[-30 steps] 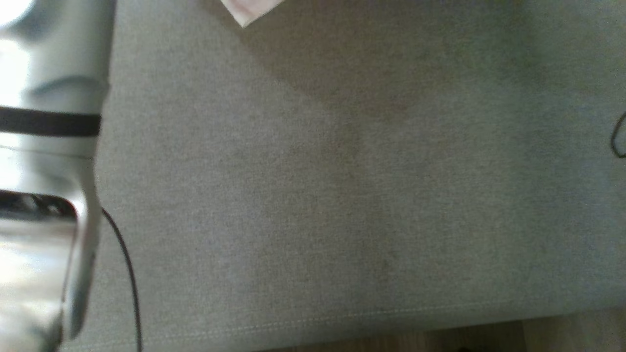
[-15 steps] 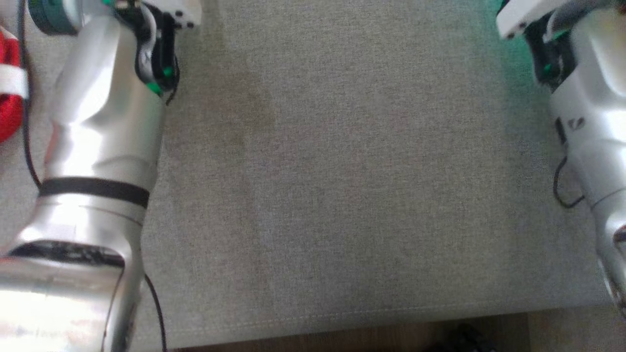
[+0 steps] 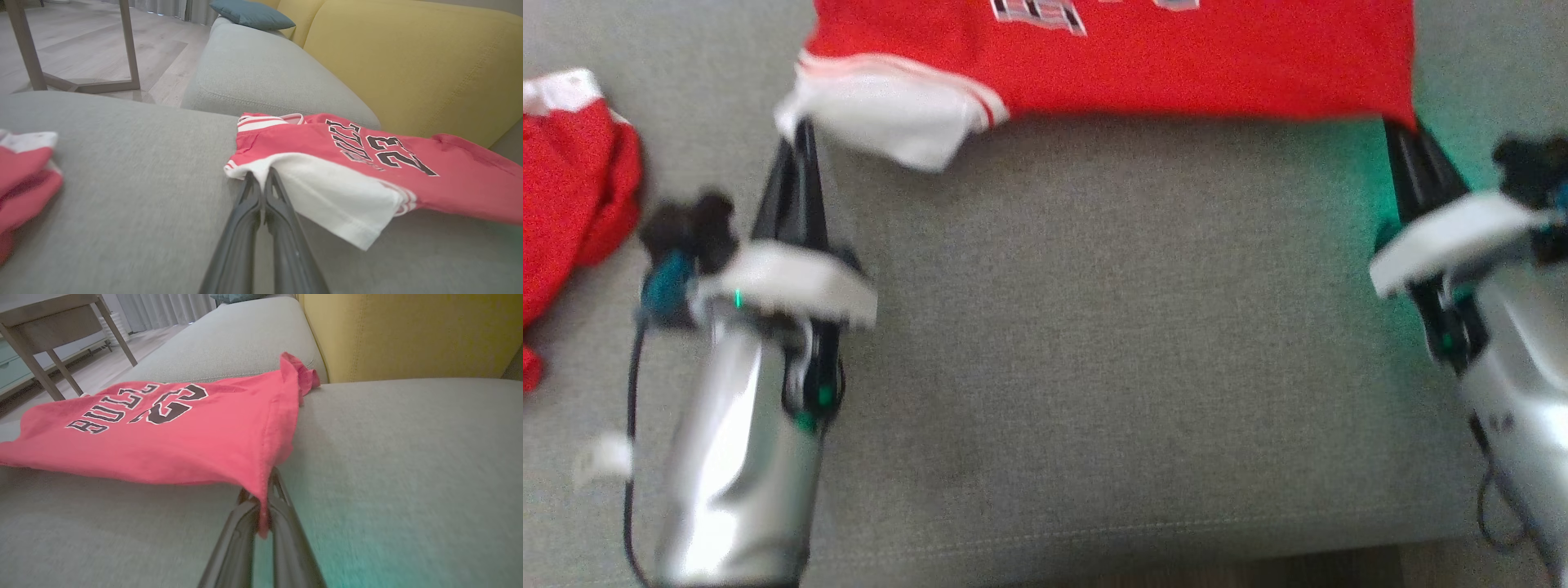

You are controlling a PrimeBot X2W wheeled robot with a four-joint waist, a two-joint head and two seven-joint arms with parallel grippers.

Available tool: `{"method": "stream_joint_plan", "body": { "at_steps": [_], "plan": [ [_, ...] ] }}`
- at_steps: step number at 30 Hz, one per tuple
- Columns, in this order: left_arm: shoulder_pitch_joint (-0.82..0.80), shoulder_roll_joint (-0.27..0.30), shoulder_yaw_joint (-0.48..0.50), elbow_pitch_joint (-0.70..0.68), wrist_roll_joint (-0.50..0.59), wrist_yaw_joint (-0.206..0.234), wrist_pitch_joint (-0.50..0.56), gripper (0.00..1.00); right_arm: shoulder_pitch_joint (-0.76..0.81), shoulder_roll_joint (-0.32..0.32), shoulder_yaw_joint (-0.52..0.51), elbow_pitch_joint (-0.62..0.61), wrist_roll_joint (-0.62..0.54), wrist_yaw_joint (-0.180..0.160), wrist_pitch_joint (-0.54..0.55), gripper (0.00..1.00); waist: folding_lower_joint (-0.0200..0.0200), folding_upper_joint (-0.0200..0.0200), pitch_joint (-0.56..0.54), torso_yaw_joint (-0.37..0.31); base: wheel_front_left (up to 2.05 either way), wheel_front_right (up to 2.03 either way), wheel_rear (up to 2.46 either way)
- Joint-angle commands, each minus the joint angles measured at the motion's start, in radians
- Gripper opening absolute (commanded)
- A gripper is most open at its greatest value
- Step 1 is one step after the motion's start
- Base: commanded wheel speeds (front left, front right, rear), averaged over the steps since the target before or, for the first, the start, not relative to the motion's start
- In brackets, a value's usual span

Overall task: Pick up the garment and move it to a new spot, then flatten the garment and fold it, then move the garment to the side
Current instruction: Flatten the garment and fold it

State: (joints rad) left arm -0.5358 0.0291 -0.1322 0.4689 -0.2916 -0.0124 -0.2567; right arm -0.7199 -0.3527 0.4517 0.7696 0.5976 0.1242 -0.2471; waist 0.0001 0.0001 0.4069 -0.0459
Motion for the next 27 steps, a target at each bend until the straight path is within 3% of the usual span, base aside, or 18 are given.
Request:
{"method": "stream_joint_plan", "body": {
  "at_steps": [1, 10, 20, 27],
  "plan": [
    [0.046, 0.027, 0.04, -0.07, 0.009, -0.003, -0.005, 0.0, 0.064, -0.025, -0.01, -0.048, 0.003, 0.007, -0.008, 0.0, -0.0001, -0.0001, -0.059, 0.013, 0.0, 0.0, 0.0],
    [0.416, 0.045, 0.048, -0.31, 0.014, 0.036, 0.054, 0.0, 0.446, -0.028, -0.179, -0.311, -0.058, 0.007, 0.148, 0.0, -0.0001, -0.0001, -0.19, 0.031, 0.0, 0.0, 0.0],
    [0.709, 0.069, 0.045, -0.597, 0.003, 0.108, 0.274, 0.0, 0.824, 0.097, -0.398, -0.717, -0.203, 0.007, 0.49, 0.0, -0.0001, -0.0001, -0.298, 0.043, 0.0, 0.0, 0.0],
    [0.807, 0.084, 0.03, -0.735, 0.0, 0.135, 0.4, 0.0, 0.966, 0.169, -0.478, -0.918, -0.263, 0.007, 0.684, 0.0, -0.0001, -0.0001, -0.329, 0.048, 0.0, 0.0, 0.0]
  ]
}}
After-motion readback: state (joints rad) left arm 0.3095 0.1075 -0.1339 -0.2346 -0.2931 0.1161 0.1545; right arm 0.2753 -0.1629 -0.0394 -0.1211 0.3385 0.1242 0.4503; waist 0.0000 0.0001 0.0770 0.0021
